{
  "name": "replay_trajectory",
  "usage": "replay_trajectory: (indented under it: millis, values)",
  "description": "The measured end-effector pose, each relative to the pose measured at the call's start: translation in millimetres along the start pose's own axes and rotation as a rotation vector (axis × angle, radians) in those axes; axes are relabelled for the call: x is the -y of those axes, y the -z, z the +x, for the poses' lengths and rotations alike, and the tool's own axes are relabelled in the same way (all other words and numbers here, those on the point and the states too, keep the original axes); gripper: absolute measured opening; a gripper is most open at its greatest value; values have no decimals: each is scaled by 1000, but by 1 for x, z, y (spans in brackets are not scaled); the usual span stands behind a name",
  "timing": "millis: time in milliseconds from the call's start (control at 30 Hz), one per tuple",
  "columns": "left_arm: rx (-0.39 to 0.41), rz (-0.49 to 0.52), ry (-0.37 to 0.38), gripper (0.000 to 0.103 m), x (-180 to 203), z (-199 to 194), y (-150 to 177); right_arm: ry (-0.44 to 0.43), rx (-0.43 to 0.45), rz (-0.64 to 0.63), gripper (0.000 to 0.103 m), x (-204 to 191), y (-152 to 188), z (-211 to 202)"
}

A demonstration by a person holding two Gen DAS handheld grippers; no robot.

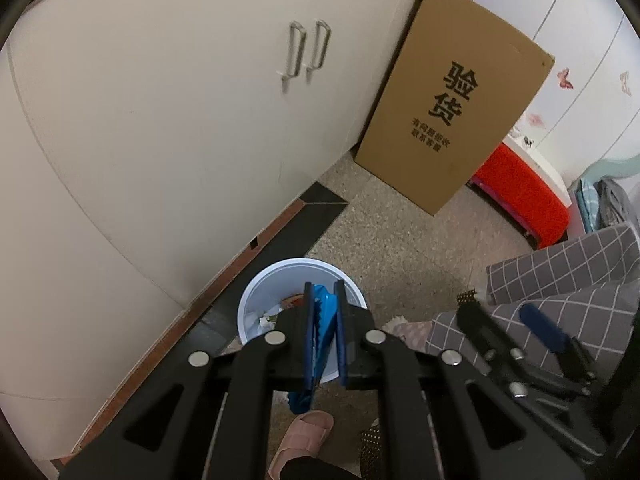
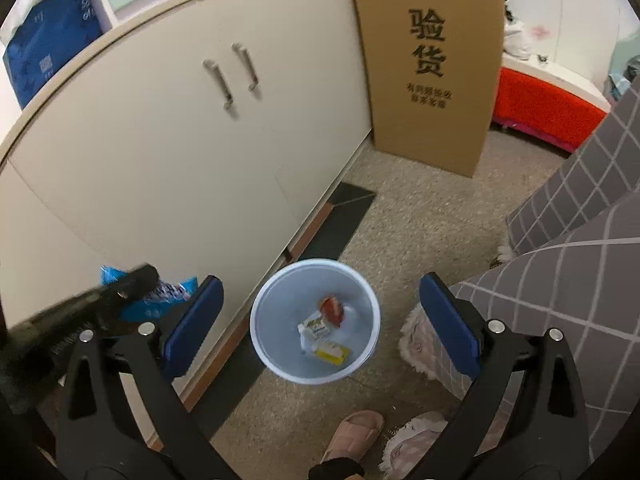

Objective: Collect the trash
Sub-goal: 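Open both tools over the wastebasket to drop the wrapper and paper bag, then move both tools back over the table toward the remaining trash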

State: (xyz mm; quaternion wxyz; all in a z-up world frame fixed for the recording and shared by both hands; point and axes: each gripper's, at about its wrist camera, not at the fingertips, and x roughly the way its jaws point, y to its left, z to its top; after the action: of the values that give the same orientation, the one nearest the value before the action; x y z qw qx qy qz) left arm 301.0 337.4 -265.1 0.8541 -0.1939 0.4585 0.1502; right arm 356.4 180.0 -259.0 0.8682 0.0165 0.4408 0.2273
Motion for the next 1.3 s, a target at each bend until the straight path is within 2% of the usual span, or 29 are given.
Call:
replay_trajectory:
  millis: [167,233,267,300,333,400,567,633,700,733,800,933,1067,1167,1300]
  values:
    - [15,34,-19,9,12,4,-10,5,58,39,96,3,-10,-16]
    - [43,35,-25,15,15,2,-18,3,88,61,96,5,-14,-25]
    - [53,32,-23,23,16,1,-21,1,97,70,96,7,-16,-28]
    - [58,30,-17,56,16,0,-22,3,106,78,96,9,-17,-31]
    - [68,29,-20,78,17,-2,-24,-2,111,89,96,10,-18,-33]
    - [101,27,-31,79,17,-9,-23,-4,103,111,97,14,-20,-36]
    - [86,20,-51,79,15,-18,-19,-26,69,116,97,14,-18,-38]
    - [89,18,-78,79,13,-26,-16,-40,59,117,97,11,-16,-42]
    - [79,25,-154,79,11,-37,-12,-49,60,106,97,7,-17,-51]
    - [77,25,-163,79,10,-42,-10,-57,59,98,97,4,-18,-55]
    - [89,12,-137,79,6,-62,-5,-78,70,82,97,-1,-19,-71]
    - [146,-16,-129,80,6,-106,2,-128,86,75,97,-9,-22,-103]
    - [212,-27,-114,82,17,-148,10,-129,148,63,97,-10,-21,-148]
    - [261,16,-99,84,38,-178,20,-118,186,68,97,1,-16,-183]
    - [287,86,-90,85,75,-202,38,-86,222,85,97,30,-1,-230]
